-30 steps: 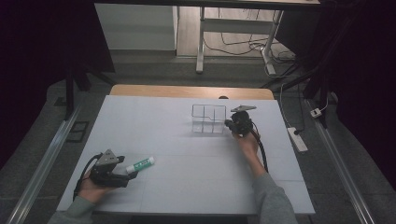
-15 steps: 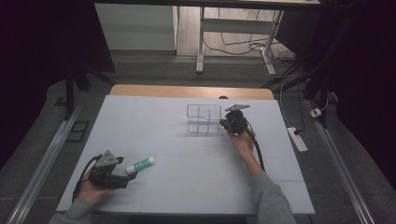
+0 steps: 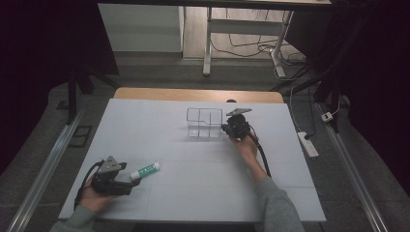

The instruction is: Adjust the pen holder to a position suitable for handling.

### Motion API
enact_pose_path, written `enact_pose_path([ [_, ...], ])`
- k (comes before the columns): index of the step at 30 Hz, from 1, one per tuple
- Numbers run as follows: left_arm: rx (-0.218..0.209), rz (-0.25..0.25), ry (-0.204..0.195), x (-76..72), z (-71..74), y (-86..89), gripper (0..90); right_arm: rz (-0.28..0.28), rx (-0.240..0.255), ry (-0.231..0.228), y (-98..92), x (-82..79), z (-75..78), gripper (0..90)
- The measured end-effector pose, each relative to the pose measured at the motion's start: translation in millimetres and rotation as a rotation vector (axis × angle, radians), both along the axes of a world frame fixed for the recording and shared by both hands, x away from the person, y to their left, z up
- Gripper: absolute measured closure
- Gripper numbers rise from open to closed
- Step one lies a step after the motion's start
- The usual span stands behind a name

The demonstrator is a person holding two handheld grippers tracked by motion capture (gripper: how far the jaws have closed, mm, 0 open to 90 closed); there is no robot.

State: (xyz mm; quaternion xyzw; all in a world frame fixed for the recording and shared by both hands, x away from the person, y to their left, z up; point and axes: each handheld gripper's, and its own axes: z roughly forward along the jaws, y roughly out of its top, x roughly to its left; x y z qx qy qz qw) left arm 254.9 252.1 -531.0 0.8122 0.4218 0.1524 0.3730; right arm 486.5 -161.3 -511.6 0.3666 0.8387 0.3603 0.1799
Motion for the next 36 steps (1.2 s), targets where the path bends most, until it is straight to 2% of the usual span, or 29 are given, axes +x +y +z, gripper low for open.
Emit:
enact_pose_path([
  [23, 0.008, -0.004, 0.005, -0.3, -1.6, -1.4, 15.9, 0.053, 0.006, 0.004, 22.3, 2.0, -1.2, 89.1],
  [30, 0.007, -0.006, 0.001, -0.9, -1.1, -0.7, 15.9, 0.054, 0.023, 0.02, 18.1, 2.7, -0.9, 89.0],
  [36, 0.004, -0.007, 0.0, 0.2, -1.6, 0.8, 15.9, 0.043, 0.049, 0.011, 7.3, -3.9, 7.9, 89.1],
])
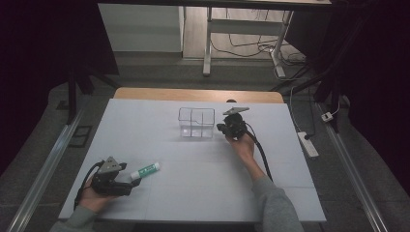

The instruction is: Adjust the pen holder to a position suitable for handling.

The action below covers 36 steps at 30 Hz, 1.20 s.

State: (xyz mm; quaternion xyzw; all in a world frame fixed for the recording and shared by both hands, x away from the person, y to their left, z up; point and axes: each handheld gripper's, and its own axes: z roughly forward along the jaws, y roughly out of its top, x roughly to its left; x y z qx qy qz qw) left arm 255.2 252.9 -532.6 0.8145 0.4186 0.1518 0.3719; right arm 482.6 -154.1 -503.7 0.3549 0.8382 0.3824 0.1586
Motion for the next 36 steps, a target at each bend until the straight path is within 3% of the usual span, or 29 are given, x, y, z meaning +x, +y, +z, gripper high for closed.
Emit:
enact_pose_path([
  [7, 0.001, -0.005, -0.003, 1.2, -0.3, 0.1, 16.0, 0.006, 0.017, -0.017, -14.5, -20.7, 8.4, 88.6],
  [10, -0.003, -0.005, -0.005, 2.3, -0.3, 0.3, 16.1, 0.011, 0.009, -0.023, -22.6, -30.7, 11.0, 80.6],
  [11, -0.003, -0.006, -0.005, 2.7, -0.2, 0.3, 16.2, 0.006, 0.021, -0.032, -29.2, -38.2, 13.1, 72.2],
  [13, -0.005, -0.009, -0.007, 3.9, -0.4, 0.0, 16.2, 0.002, 0.056, -0.031, -37.1, -45.6, 15.3, 64.0],
  [19, -0.01, -0.013, -0.007, 5.9, -0.8, -0.4, 16.2, 0.003, 0.09, -0.035, -57.3, -65.7, 20.8, 52.4],
  [20, -0.01, -0.014, -0.008, 6.0, -0.7, -0.3, 16.2, 0.01, 0.101, -0.032, -64.5, -75.5, 22.1, 49.3],
  [29, -0.025, -0.009, -0.014, 8.2, -0.1, 1.9, 16.4, 0.046, 0.091, -0.035, -81.7, -115.1, 19.7, 41.9],
  [36, -0.027, -0.007, -0.024, 8.2, 2.2, 3.5, 16.6, 0.06, 0.094, -0.038, -93.2, -136.1, 14.6, 38.8],
])
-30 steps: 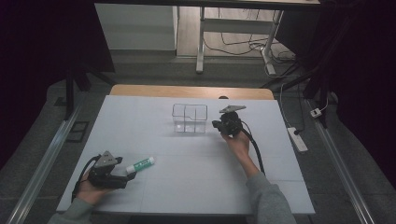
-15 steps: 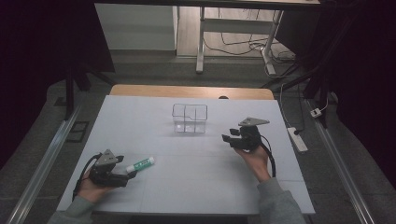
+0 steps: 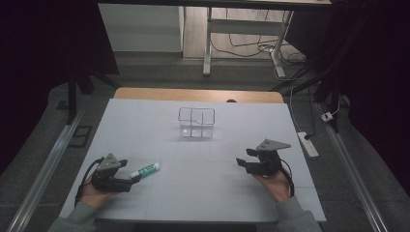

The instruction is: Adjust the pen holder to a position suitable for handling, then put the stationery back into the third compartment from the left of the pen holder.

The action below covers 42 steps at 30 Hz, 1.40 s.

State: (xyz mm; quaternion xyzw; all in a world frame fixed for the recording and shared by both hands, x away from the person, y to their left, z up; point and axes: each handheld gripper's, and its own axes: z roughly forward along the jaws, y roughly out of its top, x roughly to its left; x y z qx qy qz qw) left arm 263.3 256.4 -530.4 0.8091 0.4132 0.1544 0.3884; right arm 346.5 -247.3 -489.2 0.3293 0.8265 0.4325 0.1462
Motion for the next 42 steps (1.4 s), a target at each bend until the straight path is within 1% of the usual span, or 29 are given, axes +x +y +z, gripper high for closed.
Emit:
enact_pose_path([
  [3, 0.011, -0.001, -0.003, 0.6, 1.7, -0.5, 16.9, 0.005, -0.007, 0.002, -4.1, -7.5, -3.4, 37.7],
  [5, 0.022, -0.002, -0.017, -0.5, 3.8, -1.2, 17.6, 0.008, -0.017, 0.003, -5.9, -11.1, -5.6, 37.1],
  [7, 0.023, -0.003, -0.028, -1.6, 7.1, -1.4, 17.9, 0.007, -0.021, 0.001, -6.1, -13.0, -6.8, 36.3],
  [8, 0.023, -0.006, -0.029, -1.9, 8.8, -1.2, 17.9, 0.008, -0.029, -0.001, -6.7, -13.9, -6.6, 36.2],
  [12, 0.027, -0.005, -0.032, -2.4, 14.4, -0.2, 17.9, 0.012, -0.023, 0.0, -7.8, -16.6, -7.4, 35.5],
  [14, 0.032, -0.006, -0.033, -2.4, 16.7, -0.5, 17.9, 0.012, -0.027, 0.0, -9.1, -17.8, -7.4, 35.4],
  [17, 0.052, -0.015, -0.036, -2.4, 20.7, -1.8, 17.9, 0.017, -0.026, -0.001, -10.2, -18.7, -7.7, 35.1],
  [18, 0.052, -0.019, -0.034, -2.4, 22.1, -2.5, 17.9, 0.018, -0.024, -0.003, -10.1, -18.9, -8.0, 35.0],
  [21, 0.077, -0.039, -0.033, -2.5, 26.7, -4.4, 17.9, 0.018, -0.027, -0.004, -9.9, -19.3, -8.1, 34.9],
  [23, 0.1, -0.054, -0.027, -2.0, 29.2, -5.8, 17.9, 0.019, -0.029, -0.005, -9.7, -19.1, -8.3, 34.7],
  [27, 0.134, -0.082, -0.004, 1.0, 33.0, -10.0, 18.1, 0.017, -0.033, -0.005, -9.1, -19.0, -8.2, 34.7],
  [30, 0.18, -0.107, 0.015, 4.8, 37.1, -13.1, 18.5, 0.015, -0.043, -0.005, -9.2, -18.1, -8.4, 34.5],
  [34, 0.228, -0.118, 0.031, 9.6, 45.9, -14.9, 18.8, 0.022, -0.056, -0.007, -7.9, -17.5, -9.6, 34.2],
  [37, 0.246, -0.126, 0.045, 13.0, 49.3, -15.0, 18.8, 0.024, -0.06, -0.009, -7.4, -17.0, -10.0, 34.2],
  [39, 0.258, -0.126, 0.059, 15.4, 49.0, -15.1, 18.8, 0.026, -0.061, -0.008, -6.8, -16.6, -10.1, 34.1],
  [42, 0.271, -0.137, 0.085, 18.7, 46.3, -15.7, 19.3, 0.029, -0.072, -0.006, -5.5, -17.0, -11.0, 33.8],
])
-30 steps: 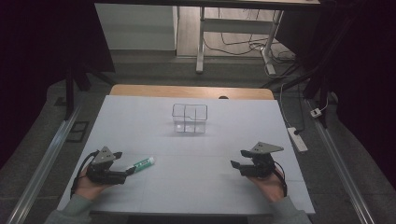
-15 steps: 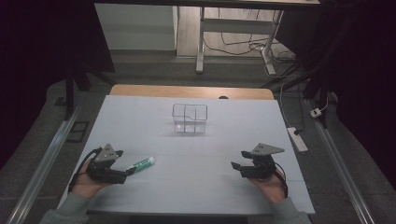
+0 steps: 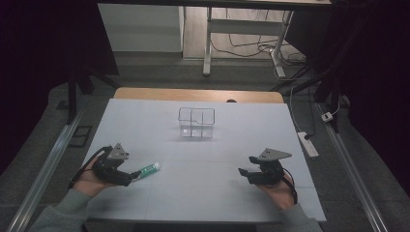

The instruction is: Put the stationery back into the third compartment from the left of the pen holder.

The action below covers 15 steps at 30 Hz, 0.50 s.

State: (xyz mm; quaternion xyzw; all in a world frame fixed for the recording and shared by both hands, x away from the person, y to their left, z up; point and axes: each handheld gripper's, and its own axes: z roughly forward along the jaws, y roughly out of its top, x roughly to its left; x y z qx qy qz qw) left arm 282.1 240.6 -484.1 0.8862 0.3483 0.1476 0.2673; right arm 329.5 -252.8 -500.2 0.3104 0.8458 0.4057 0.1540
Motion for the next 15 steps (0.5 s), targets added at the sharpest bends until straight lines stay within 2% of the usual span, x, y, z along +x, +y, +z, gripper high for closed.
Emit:
enact_pose_path([
  [4, 0.017, -0.021, 0.042, 4.8, -4.0, -3.3, 19.9, 0.004, -0.008, 0.001, 1.2, 0.1, -0.6, 33.8],
  [12, 0.103, -0.06, 0.134, 19.7, -19.9, -13.7, 25.4, 0.003, -0.021, 0.006, 1.8, 0.7, -1.5, 33.5],
  [15, 0.132, -0.072, 0.149, 22.4, -24.2, -16.6, 30.2, 0.003, -0.024, 0.006, 1.7, 1.0, -1.7, 33.5],
])
